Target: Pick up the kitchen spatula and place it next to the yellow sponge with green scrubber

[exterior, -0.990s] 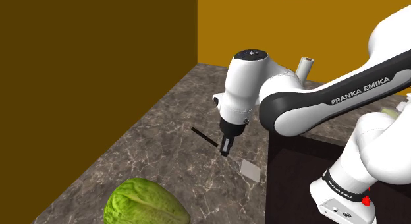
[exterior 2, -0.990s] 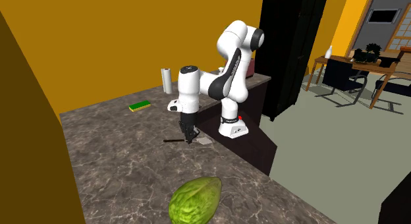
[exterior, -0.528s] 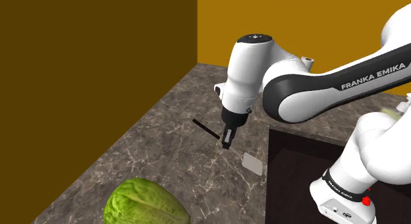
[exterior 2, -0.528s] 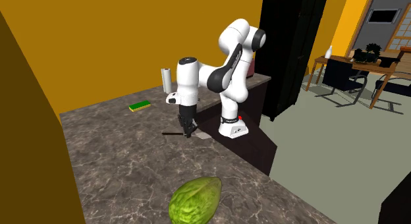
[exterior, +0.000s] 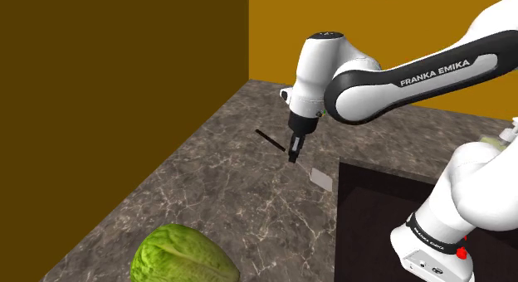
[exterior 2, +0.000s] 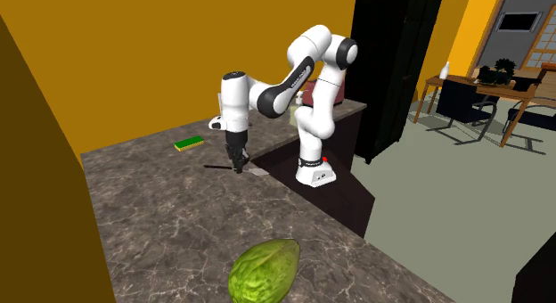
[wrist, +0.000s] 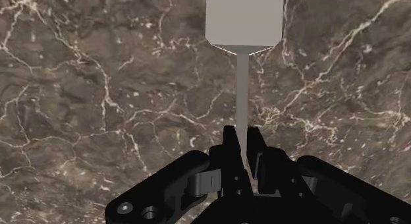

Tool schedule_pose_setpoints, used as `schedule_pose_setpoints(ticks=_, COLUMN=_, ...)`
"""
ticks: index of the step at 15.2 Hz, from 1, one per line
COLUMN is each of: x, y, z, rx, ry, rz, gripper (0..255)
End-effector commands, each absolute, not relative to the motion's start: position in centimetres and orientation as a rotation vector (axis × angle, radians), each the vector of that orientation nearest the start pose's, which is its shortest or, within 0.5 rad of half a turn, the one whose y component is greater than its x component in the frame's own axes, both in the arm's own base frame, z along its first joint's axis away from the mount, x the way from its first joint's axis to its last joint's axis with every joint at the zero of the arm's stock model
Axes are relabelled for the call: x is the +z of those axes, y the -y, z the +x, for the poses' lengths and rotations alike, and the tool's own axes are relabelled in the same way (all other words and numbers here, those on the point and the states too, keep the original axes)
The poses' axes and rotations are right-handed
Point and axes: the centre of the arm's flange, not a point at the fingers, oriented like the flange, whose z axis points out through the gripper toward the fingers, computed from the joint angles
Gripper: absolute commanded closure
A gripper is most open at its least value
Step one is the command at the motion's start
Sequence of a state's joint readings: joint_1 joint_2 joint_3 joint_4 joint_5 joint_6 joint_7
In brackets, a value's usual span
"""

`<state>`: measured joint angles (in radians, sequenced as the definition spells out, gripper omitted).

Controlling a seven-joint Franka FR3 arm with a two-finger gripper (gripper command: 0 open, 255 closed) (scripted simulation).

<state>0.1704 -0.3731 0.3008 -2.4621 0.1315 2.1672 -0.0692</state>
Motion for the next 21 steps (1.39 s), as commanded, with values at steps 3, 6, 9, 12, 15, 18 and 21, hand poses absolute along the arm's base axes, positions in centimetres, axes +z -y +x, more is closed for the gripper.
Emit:
schedule_pose_setpoints(ticks=3, x=43.3, y=-15.6, z=40.6, rx=-0.101, ry=0.705, rz=-3.044, gripper=255)
schedule_pose_setpoints(ticks=6, x=43.3, y=-12.1, z=42.4, rx=-0.101, ry=0.705, rz=-3.044, gripper=255)
schedule_pose_setpoints(ticks=9, x=43.3, y=-8.5, z=44.1, rx=-0.101, ry=0.705, rz=-3.044, gripper=255)
schedule_pose_setpoints(ticks=12, x=43.3, y=-5.0, z=45.9, rx=-0.101, ry=0.705, rz=-3.044, gripper=255)
schedule_pose_setpoints(ticks=15, x=43.3, y=-1.4, z=47.6, rx=-0.101, ry=0.705, rz=-3.044, gripper=255)
schedule_pose_setpoints(ticks=18, x=43.3, y=2.2, z=49.4, rx=-0.101, ry=0.705, rz=-3.044, gripper=255)
schedule_pose_setpoints(ticks=21, x=43.3, y=5.7, z=51.1, rx=-0.101, ry=0.705, rz=-3.044, gripper=255)
